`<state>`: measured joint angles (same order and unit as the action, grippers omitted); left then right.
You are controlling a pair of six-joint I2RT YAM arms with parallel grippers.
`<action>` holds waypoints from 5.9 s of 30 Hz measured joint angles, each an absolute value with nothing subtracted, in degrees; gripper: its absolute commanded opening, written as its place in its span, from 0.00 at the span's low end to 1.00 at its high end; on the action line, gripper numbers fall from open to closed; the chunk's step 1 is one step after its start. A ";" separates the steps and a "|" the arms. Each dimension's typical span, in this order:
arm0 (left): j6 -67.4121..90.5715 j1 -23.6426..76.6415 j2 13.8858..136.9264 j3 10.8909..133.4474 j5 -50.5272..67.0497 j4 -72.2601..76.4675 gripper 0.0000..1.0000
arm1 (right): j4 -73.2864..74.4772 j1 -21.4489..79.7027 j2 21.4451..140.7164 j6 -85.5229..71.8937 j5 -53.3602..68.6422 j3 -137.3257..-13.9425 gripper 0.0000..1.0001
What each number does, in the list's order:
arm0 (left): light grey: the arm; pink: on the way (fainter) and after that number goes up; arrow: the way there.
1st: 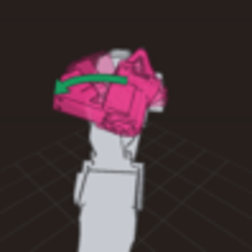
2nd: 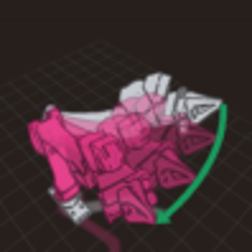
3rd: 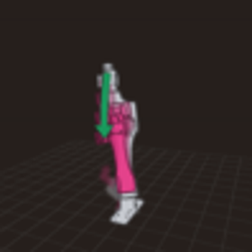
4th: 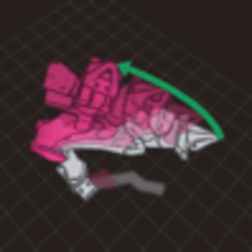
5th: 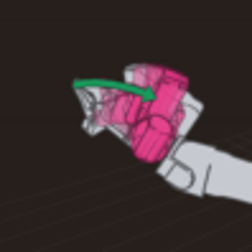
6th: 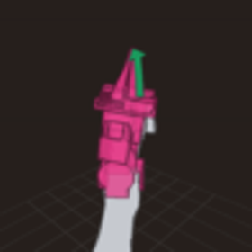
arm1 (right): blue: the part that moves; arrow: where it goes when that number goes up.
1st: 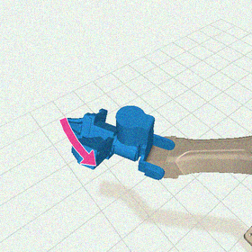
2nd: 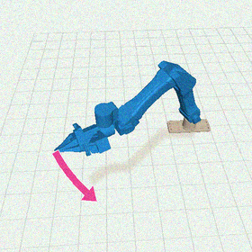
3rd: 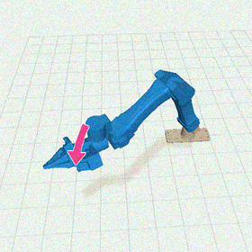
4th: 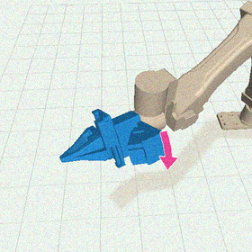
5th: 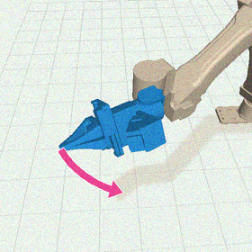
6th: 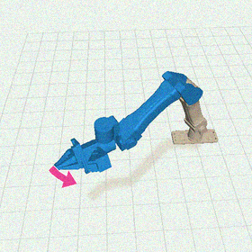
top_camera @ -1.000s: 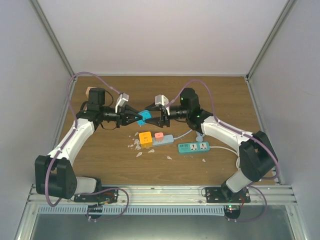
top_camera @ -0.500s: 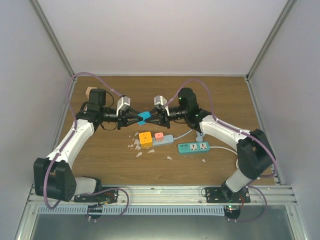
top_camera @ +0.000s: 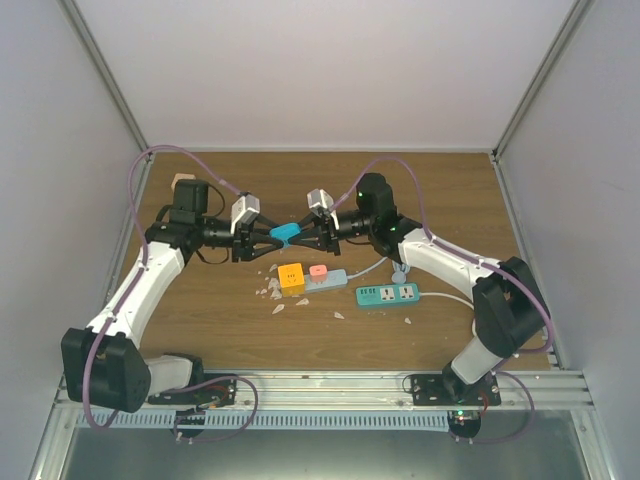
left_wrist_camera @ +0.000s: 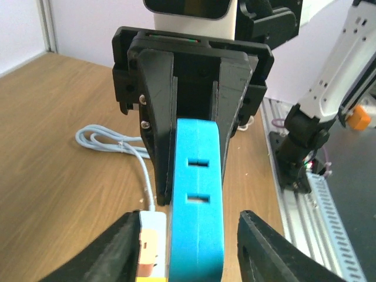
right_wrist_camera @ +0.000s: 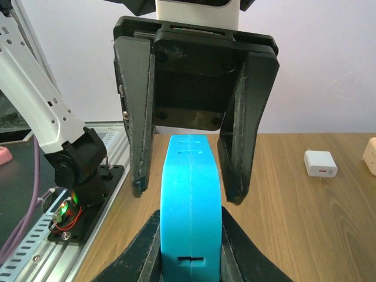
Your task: Pull the plug off the socket
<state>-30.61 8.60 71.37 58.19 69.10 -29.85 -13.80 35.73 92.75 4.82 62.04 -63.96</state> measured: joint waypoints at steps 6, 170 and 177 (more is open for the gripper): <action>-32.82 7.03 71.48 58.72 69.12 -33.80 0.60 | -14.02 35.73 92.75 4.82 62.00 -63.96 0.01; -42.70 21.19 85.01 43.88 38.00 -21.19 0.73 | 15.57 32.10 108.12 45.17 48.07 -62.74 0.18; -43.83 22.11 85.45 43.86 35.66 -19.55 0.54 | 15.44 32.08 107.92 44.93 48.16 -62.67 0.14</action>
<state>-43.83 22.11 85.45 43.86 35.66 -19.55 15.44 32.08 107.92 44.93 48.16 -62.67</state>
